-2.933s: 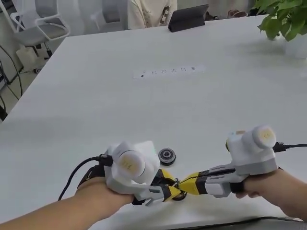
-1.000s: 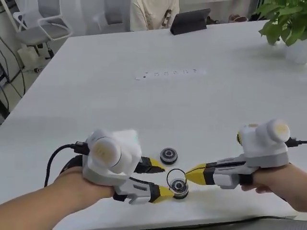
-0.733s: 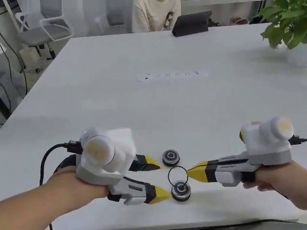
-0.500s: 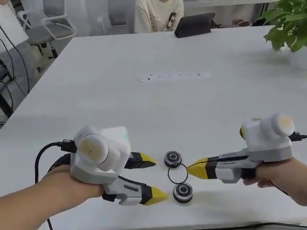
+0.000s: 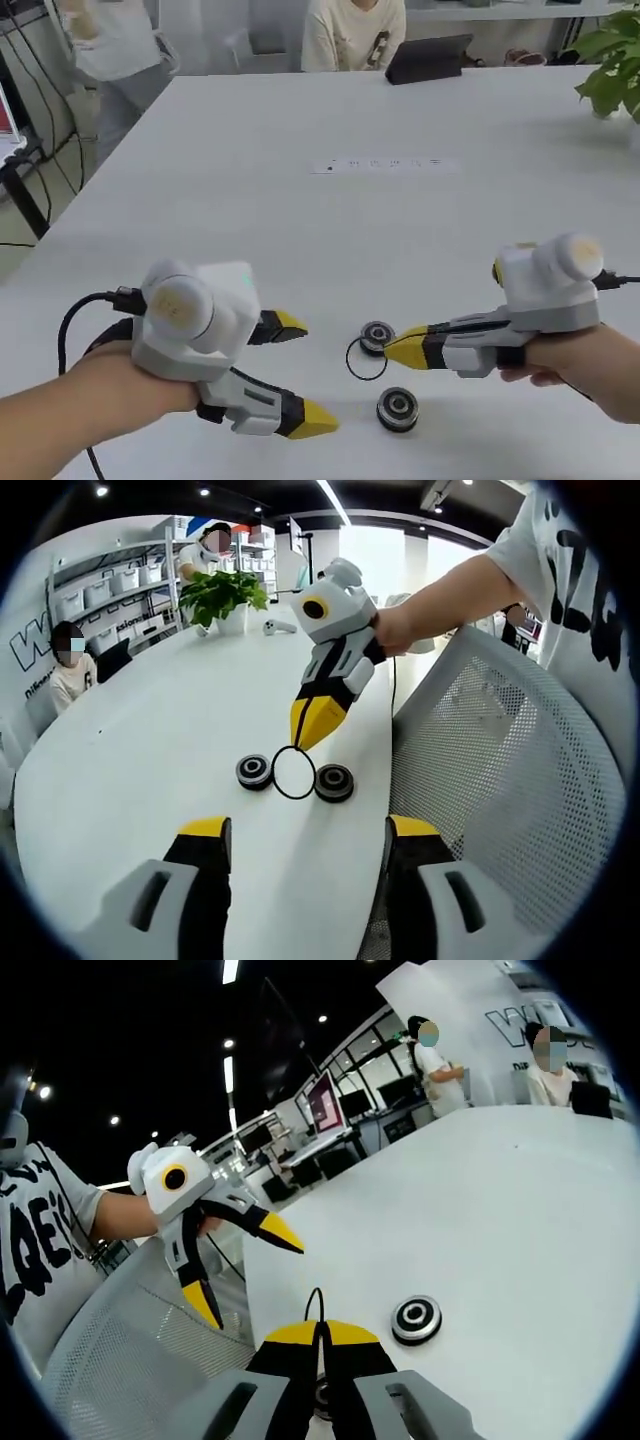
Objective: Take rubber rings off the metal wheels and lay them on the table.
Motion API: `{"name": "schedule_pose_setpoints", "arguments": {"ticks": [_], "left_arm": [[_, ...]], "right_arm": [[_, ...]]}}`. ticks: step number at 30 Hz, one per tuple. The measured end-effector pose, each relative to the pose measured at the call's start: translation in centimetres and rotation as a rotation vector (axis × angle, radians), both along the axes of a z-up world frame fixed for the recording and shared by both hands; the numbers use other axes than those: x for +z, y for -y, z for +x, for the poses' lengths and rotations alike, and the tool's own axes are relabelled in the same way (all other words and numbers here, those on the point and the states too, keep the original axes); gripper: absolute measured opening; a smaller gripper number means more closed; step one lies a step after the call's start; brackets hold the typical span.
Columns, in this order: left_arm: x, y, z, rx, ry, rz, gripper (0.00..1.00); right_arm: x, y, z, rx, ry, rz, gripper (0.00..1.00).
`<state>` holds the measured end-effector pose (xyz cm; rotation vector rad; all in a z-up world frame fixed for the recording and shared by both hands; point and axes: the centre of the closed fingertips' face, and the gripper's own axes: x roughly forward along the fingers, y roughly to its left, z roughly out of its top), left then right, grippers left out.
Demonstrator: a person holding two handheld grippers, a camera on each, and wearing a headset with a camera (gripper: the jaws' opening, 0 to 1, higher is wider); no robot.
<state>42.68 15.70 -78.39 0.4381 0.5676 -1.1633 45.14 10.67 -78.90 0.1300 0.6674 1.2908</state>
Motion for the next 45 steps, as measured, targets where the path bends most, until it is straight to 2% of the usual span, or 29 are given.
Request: {"name": "schedule_pose_setpoints", "arguments": {"ticks": [9,17,23,26,29,35,40,45], "left_arm": [[-0.1,-1.5,0.0,0.043,-0.008,-0.003,0.66],[0.0,-2.4,0.0,0.071,-0.006,-0.003,0.66],[0.0,-2.8,-0.2,0.081,-0.005,-0.001,0.66],[0.1,-2.9,-0.2,0.085,-0.002,-0.004,0.66],[0.0,-3.1,-0.2,0.087,-0.006,-0.001,0.66],[-0.1,-3.3,-0.3,0.092,-0.008,0.001,0.66],[-0.2,-3.3,-0.4,0.089,-0.008,0.008,0.66],[-0.2,-3.2,-0.4,0.086,-0.008,0.009,0.66]], "right_arm": [[-1.2,-1.7,0.2,0.037,0.006,-0.038,0.0],[-2.5,-2.6,0.4,0.061,0.012,-0.1,0.0],[-3.1,-3.4,0.1,0.075,0.011,-0.125,0.0],[-4.1,-3.2,0.4,0.062,0.016,-0.18,0.0],[-4.6,-3.2,0.4,0.059,0.019,-0.201,0.0],[-5.1,-2.8,0.5,0.061,0.053,-0.249,0.0],[-5.1,-2.7,0.6,0.062,0.068,-0.259,0.0],[-5.3,-2.5,0.5,0.066,0.08,-0.276,0.05]]}}
